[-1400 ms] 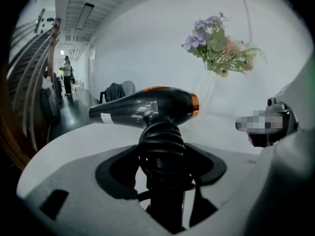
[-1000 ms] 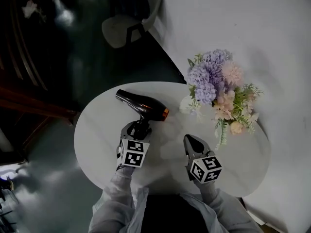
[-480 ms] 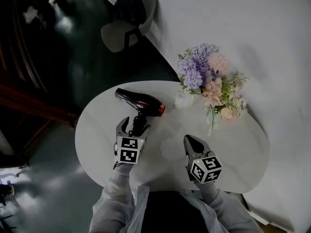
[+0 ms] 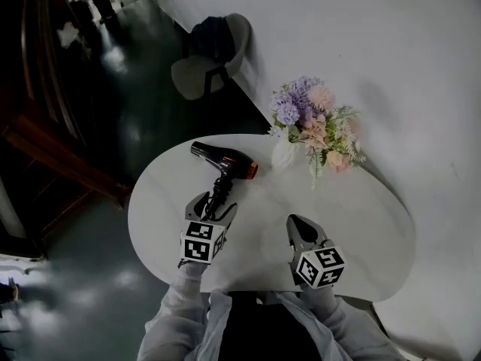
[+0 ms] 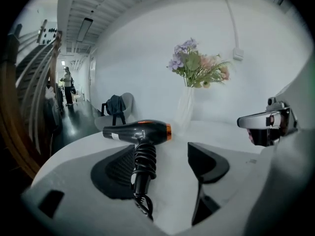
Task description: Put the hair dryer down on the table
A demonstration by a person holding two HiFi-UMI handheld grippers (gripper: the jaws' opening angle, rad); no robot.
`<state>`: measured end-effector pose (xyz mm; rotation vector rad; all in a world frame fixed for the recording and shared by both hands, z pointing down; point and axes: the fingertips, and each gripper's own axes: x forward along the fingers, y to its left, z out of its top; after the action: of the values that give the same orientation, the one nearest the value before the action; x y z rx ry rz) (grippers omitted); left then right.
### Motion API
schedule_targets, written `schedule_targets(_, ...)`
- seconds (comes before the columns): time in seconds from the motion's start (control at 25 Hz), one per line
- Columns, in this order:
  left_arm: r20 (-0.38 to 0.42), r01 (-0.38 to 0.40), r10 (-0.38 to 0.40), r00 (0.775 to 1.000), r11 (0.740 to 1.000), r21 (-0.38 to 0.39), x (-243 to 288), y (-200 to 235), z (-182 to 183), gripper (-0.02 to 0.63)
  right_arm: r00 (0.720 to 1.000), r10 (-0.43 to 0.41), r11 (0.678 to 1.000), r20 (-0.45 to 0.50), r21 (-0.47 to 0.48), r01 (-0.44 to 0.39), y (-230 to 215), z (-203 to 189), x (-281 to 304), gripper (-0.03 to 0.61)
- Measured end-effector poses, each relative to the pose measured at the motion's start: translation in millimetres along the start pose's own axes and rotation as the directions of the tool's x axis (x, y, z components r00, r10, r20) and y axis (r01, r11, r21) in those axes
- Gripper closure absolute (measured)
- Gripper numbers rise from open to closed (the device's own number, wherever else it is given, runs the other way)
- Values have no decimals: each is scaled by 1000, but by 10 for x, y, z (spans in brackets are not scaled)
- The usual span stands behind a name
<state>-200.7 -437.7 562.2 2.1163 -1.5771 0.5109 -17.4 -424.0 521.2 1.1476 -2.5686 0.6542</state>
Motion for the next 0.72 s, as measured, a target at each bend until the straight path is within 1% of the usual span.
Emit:
schedule_targets(0.16, 77, 20, -17, 997, 999, -40, -269, -125, 60, 339, 999, 8, 1000, 40, -16, -8, 73, -8, -149, 565)
schedule_targets(0.24, 106, 36, -30, 994, 998, -59, -433, -243, 56, 391, 999, 13, 1000, 52, -19, -12, 124, -14, -269, 566)
schedule_targets(0.32, 126, 69, -59, 990, 995, -76, -589, -391, 42, 448, 998, 18, 1000, 65, -27, -17, 174, 4, -385, 566)
schedule_targets(0.44, 159, 109, -94, 983, 990, -88, -782, -576, 53, 501, 995, 28, 999, 93, -40, -24, 229, 73, -514, 566)
schedule_targets(0.52, 191, 105, -87, 978, 991, -87, -886, -646, 94, 543, 993, 37, 998, 116, -46, -32, 254, 133, -566, 566)
schedule_targets(0.6, 222, 88, -71, 973, 994, -68, -988, -705, 141, 588, 989, 55, 997, 136, -54, -48, 304, 184, -613, 566)
schedule_targets(0.68, 242, 74, -62, 968, 996, -42, -1090, -773, 173, 612, 986, 67, 996, 153, -67, -57, 357, 222, -680, 565)
schedule_targets(0.72, 250, 72, -61, 966, 997, -34, -1129, -806, 187, 612, 985, 67, 996, 160, -73, -56, 368, 239, -718, 566)
